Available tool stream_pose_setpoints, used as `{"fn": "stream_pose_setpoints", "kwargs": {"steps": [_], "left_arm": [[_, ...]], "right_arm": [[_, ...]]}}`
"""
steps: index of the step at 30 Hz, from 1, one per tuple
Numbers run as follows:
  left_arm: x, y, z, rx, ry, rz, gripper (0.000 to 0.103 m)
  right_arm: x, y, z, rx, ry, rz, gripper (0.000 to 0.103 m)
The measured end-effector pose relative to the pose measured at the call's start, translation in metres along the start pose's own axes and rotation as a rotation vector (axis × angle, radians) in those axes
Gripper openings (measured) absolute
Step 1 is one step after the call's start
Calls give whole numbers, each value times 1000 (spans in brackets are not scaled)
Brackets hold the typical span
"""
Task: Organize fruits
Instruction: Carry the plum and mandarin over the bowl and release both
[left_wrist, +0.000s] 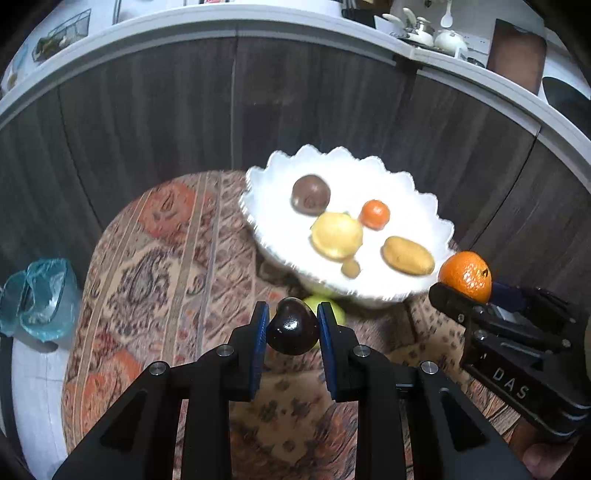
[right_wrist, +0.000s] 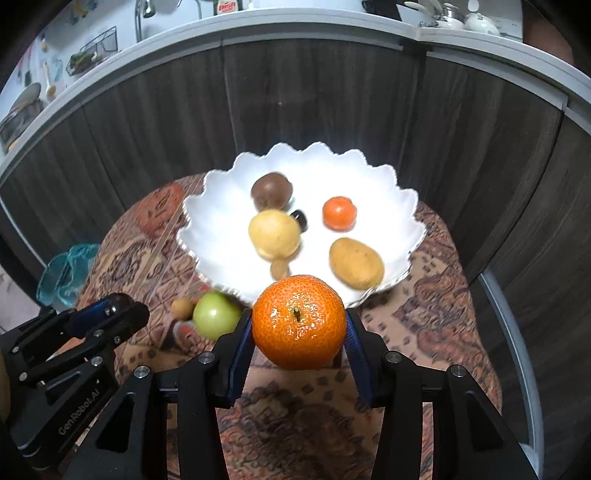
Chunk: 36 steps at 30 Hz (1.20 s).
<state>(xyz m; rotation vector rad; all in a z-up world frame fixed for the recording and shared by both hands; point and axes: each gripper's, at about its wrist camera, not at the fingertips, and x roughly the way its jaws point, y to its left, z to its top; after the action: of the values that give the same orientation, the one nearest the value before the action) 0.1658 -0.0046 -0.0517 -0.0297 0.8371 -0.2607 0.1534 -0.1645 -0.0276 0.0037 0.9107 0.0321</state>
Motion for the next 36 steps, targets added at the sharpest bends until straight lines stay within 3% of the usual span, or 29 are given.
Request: {"fn": "stream_pose_setpoints", "kwargs": {"steps": [12, 23, 24, 27, 31, 34, 36], "left_arm": [[40, -30, 54, 54, -32, -26, 27], [86, -29, 59, 44, 25, -25, 27], [87, -28, 59, 41, 28, -21, 29], [88, -25, 58, 41, 26, 2, 48], [87, -20, 56, 37, 26, 29, 61], [83, -16, 55, 25, 22, 42, 68], [78, -14, 55, 19, 14, 68, 76]], "right_arm": [[19, -37, 36, 63, -39, -13, 48], [49, -41, 49, 48, -23, -3, 48], [52, -41, 49, 47, -17, 3, 48], [59, -40, 49, 45, -7, 6, 48], [61, -37, 49, 27, -11, -13, 51], [56, -37, 49, 24, -35, -46, 69], [49, -37, 50, 19, -63, -78, 76]]}}
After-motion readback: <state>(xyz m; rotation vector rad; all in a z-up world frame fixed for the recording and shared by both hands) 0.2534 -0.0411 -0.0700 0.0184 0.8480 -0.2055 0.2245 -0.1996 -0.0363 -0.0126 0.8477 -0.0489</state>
